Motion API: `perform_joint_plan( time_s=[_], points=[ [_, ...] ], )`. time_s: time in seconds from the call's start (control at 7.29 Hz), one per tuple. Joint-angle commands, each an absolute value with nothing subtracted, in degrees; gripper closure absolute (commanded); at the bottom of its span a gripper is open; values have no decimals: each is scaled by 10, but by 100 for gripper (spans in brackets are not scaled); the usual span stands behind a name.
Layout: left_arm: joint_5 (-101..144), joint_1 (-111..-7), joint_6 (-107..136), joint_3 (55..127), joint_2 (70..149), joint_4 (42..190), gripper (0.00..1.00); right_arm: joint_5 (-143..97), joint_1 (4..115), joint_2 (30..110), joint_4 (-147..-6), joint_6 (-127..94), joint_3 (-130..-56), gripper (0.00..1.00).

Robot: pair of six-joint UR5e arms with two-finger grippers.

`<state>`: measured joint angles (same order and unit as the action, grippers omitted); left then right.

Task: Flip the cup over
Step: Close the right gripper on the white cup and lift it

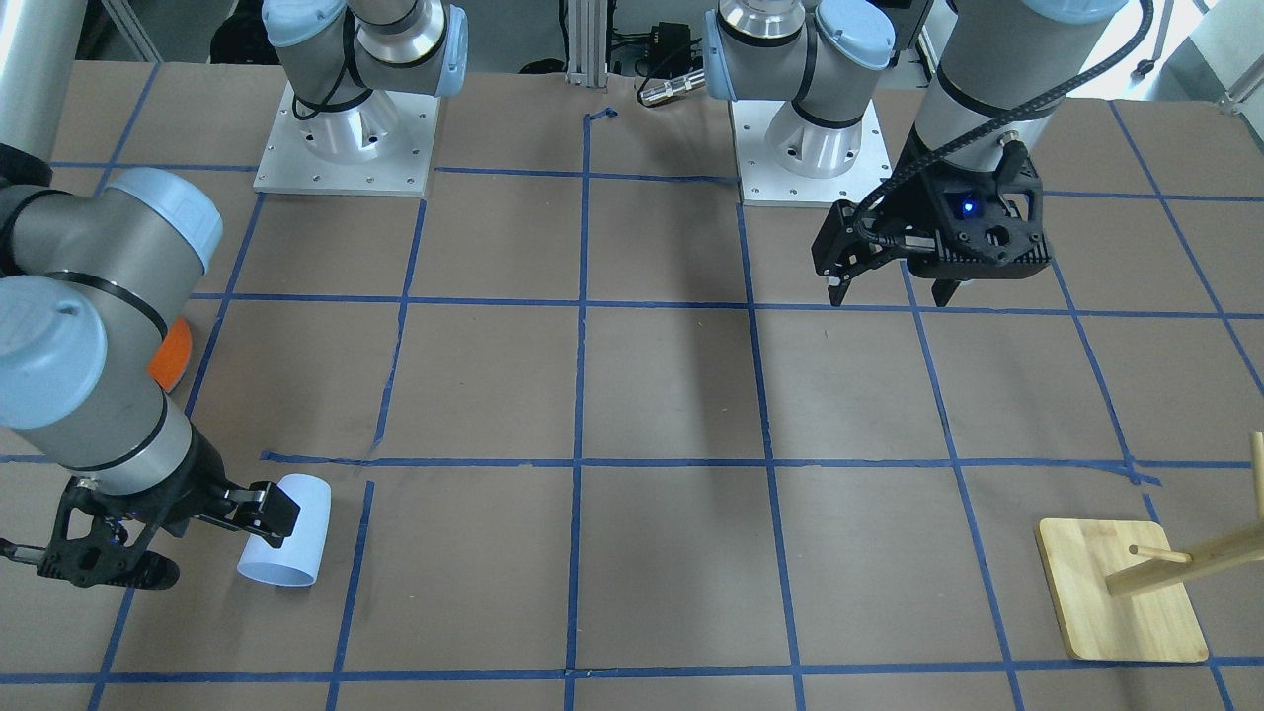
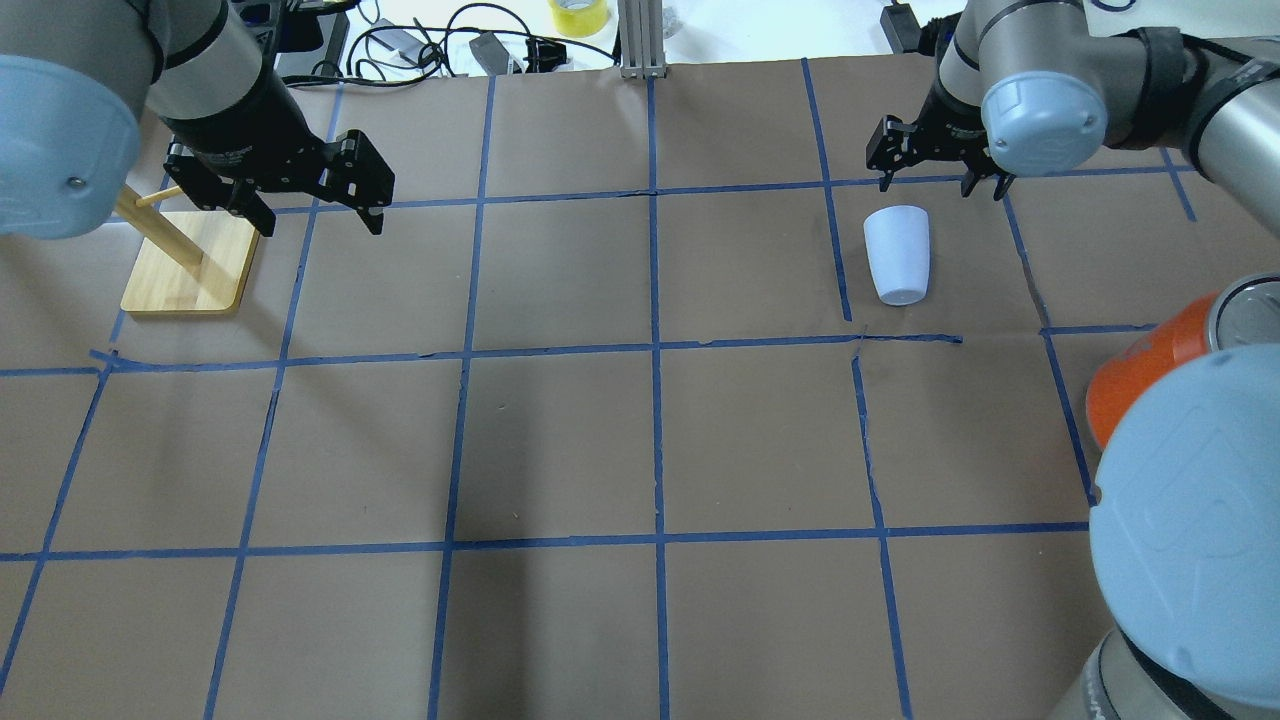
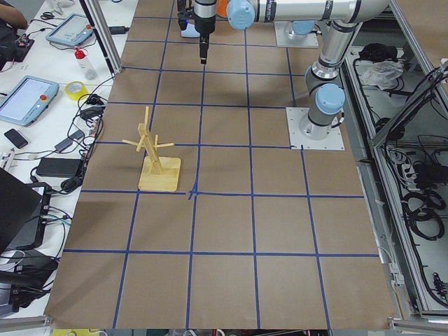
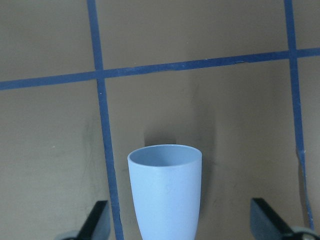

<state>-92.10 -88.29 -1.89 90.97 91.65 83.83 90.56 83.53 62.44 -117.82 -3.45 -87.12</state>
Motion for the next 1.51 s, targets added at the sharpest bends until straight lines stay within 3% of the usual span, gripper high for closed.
perform_joint_plan(
  time_s=[0.0,0.96,1.1,1.37],
  points=[
    [-921,-883,-18,911,916,838,0,904,837,612,-1223,-25,-909,0],
    [-918,-882,-16,912,926,827,0,901,837,573,-1317,-22,-946,1],
    [-918,-883,-16,913,926,826,0,902,837,576,-1317,-13,-946,40],
    [-917,-882,-17,914,927,824,0,900,837,581,-1317,38,-946,99]
  ],
)
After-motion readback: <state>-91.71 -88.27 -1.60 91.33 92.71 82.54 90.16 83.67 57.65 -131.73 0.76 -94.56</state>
